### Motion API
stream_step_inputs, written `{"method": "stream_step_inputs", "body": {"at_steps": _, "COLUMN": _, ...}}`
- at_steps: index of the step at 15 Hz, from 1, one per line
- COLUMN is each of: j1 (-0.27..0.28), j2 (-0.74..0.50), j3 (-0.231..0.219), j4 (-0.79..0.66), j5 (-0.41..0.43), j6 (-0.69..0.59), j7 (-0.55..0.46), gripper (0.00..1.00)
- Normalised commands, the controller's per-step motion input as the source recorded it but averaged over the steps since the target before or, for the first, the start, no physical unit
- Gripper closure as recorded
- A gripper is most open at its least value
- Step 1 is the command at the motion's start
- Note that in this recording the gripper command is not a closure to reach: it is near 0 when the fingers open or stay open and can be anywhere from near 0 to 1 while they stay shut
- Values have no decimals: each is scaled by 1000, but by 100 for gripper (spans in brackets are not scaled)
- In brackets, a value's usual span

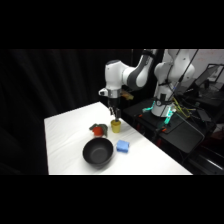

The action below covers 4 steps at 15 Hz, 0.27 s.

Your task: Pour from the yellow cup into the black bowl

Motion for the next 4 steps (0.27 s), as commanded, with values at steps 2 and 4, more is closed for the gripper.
{"method": "stream_step_inputs", "body": {"at_steps": 2, "j1": -34, "j2": -841, "j3": 39, "j4": 5, "j5": -72, "j6": -732, "j7": 209, "gripper": 0}}
{"method": "stream_step_inputs", "body": {"at_steps": 4, "j1": -78, "j2": -565, "j3": 72, "j4": 113, "j5": -81, "j6": -593, "j7": 265, "gripper": 0}}
